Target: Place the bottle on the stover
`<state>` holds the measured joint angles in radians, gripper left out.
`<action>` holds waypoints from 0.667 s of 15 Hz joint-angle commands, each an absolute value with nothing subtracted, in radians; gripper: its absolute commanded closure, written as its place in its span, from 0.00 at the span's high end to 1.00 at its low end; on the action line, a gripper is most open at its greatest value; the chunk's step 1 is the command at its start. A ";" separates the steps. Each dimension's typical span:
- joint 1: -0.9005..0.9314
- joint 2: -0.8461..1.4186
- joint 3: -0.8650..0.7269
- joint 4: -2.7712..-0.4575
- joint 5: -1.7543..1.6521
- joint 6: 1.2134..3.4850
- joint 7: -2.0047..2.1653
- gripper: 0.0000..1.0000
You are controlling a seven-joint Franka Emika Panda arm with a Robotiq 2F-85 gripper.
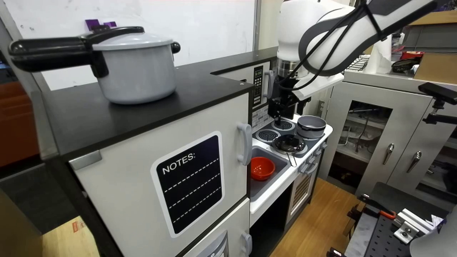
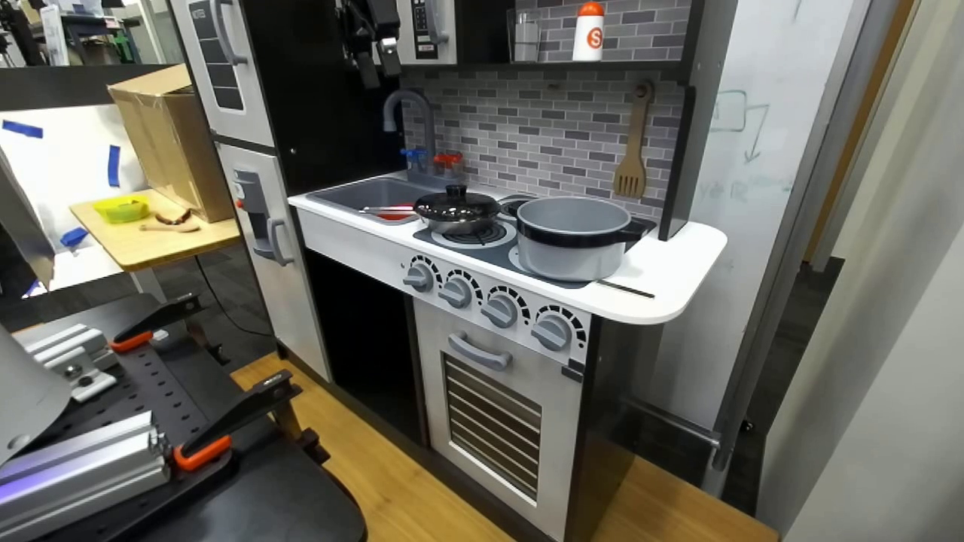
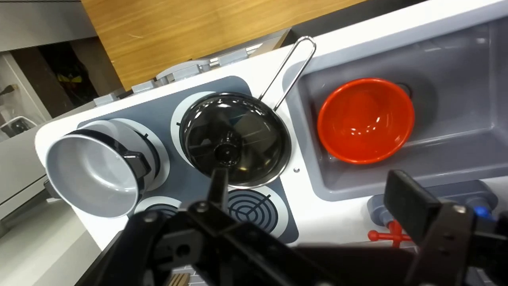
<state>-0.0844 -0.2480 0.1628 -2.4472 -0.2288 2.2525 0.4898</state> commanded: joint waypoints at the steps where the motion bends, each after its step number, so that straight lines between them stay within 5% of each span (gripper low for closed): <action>1: -0.075 -0.244 0.101 -2.442 -0.199 2.317 0.427 1.00; 10: -0.075 -0.202 0.055 -2.423 -0.167 2.352 0.420 1.00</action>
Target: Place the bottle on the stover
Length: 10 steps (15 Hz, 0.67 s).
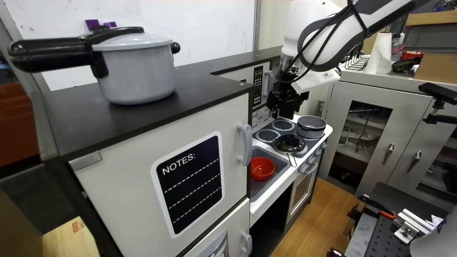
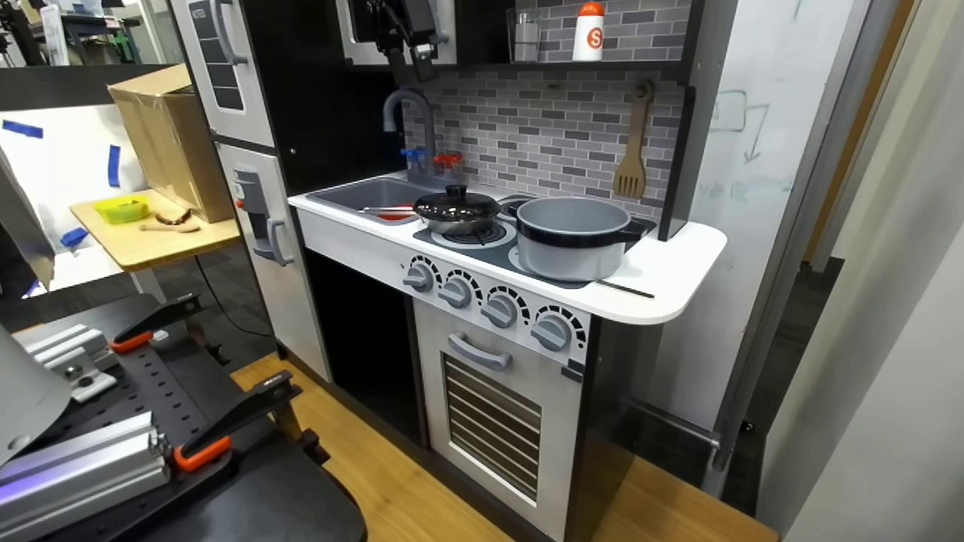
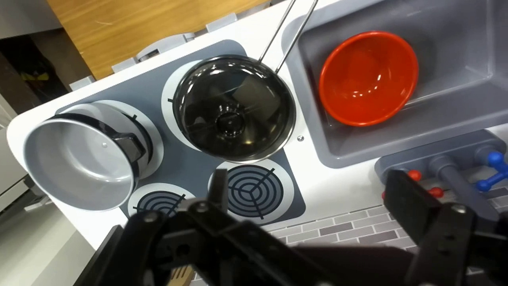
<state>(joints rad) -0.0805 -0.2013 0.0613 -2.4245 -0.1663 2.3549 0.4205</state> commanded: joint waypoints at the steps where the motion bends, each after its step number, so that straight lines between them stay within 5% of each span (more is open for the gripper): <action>1: -0.074 -0.197 0.055 -2.420 -0.166 2.353 0.420 1.00; 10: -0.093 -0.285 0.056 -2.481 -0.236 2.348 0.462 1.00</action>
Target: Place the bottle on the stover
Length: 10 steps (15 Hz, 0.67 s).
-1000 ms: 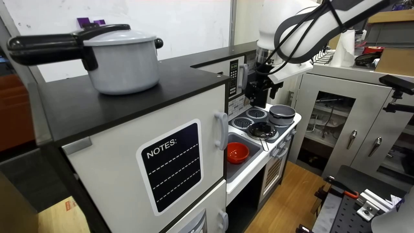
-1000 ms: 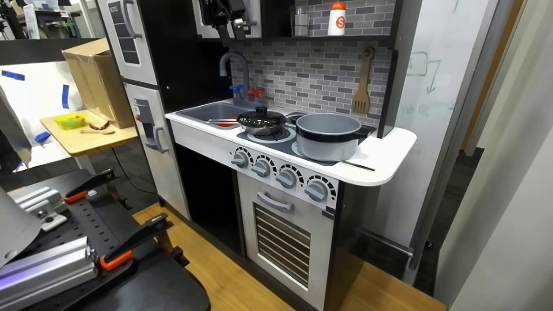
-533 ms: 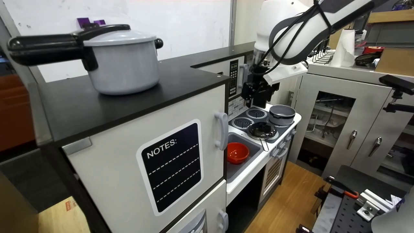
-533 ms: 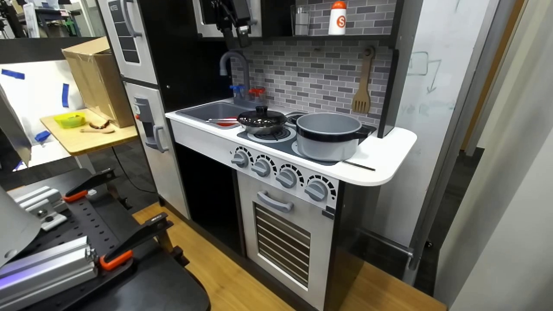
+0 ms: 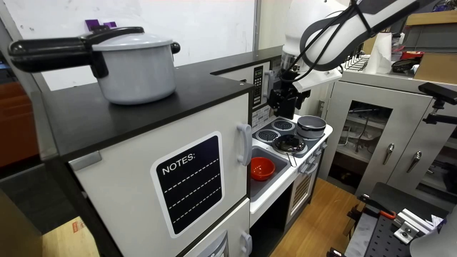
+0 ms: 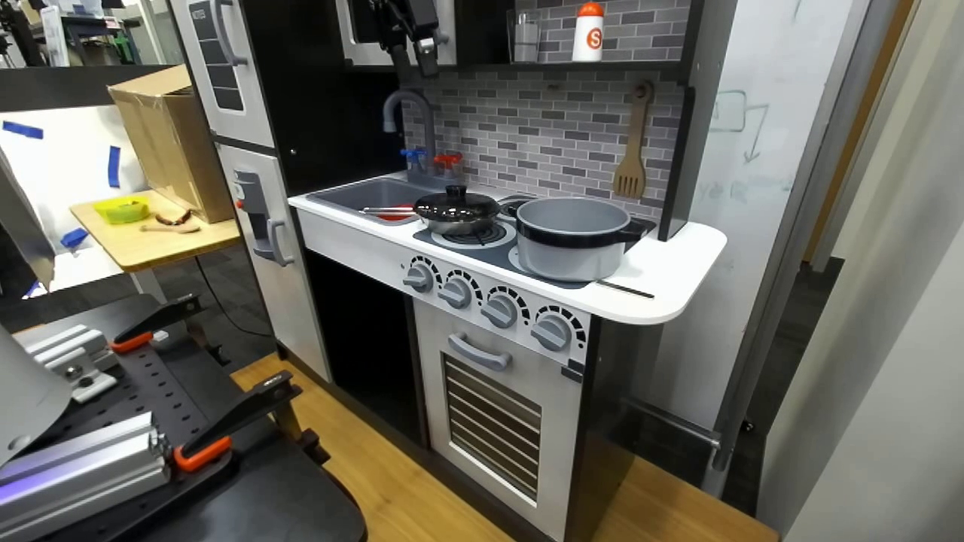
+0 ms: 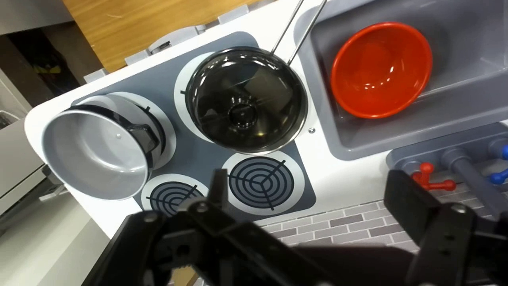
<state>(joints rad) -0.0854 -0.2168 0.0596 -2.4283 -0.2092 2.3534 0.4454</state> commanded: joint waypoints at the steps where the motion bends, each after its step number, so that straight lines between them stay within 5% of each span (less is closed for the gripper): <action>1: -0.094 -0.324 0.054 -2.512 -0.225 2.334 0.468 1.00; 10: -0.109 -0.506 0.023 -2.658 -0.079 2.328 0.446 1.00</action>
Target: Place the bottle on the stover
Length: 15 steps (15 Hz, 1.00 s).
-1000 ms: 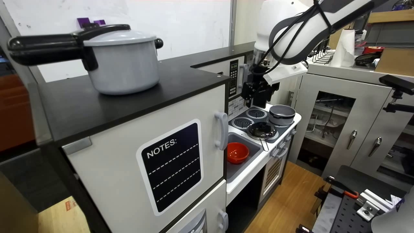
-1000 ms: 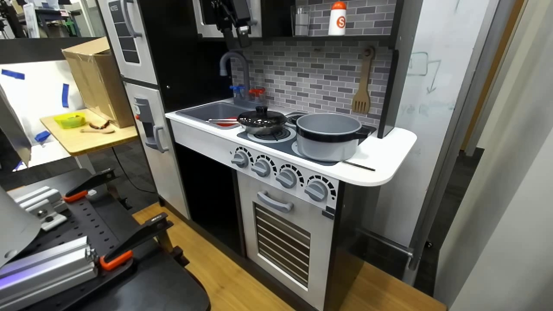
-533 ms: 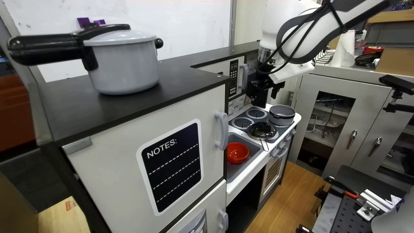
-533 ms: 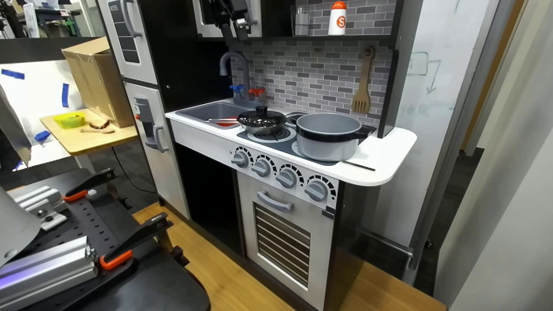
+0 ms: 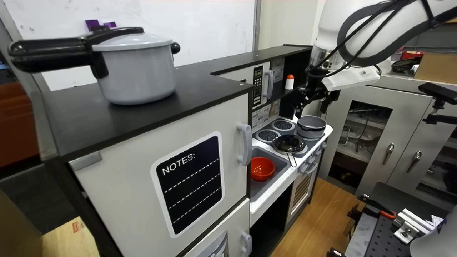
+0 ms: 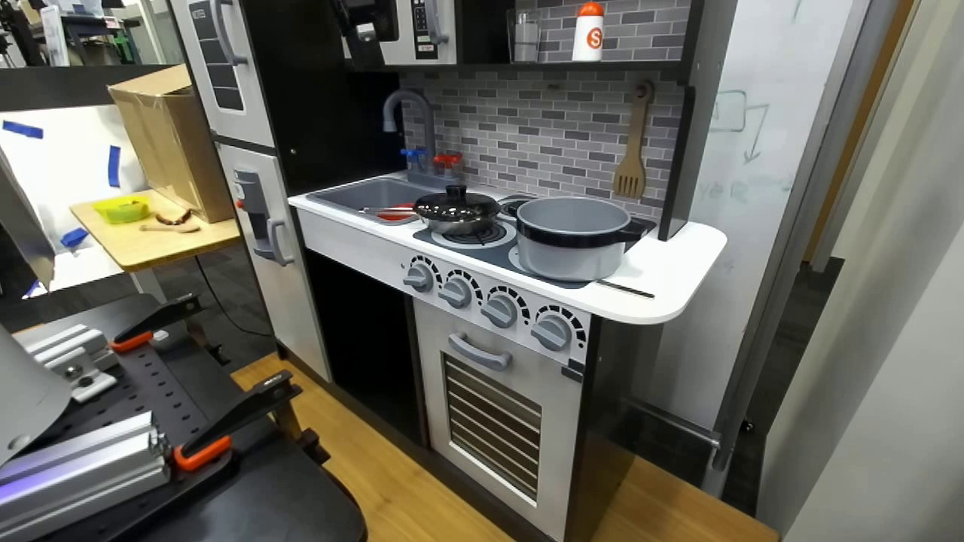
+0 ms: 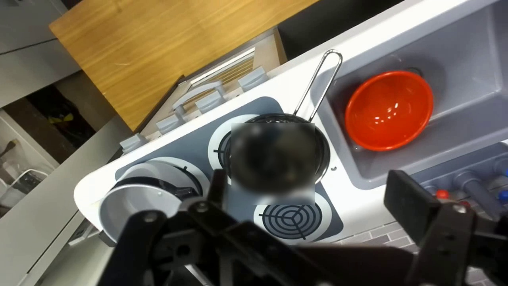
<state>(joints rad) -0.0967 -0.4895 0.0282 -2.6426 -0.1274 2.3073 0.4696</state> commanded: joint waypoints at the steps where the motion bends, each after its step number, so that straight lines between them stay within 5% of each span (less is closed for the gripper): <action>1: -0.117 -0.502 0.045 -2.648 -0.098 2.306 0.458 1.00; 15: -0.284 -0.584 0.199 -2.755 -0.529 2.607 0.707 1.00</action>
<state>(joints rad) -0.2346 -0.5480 0.1576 -2.6996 -0.4740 2.5106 0.6487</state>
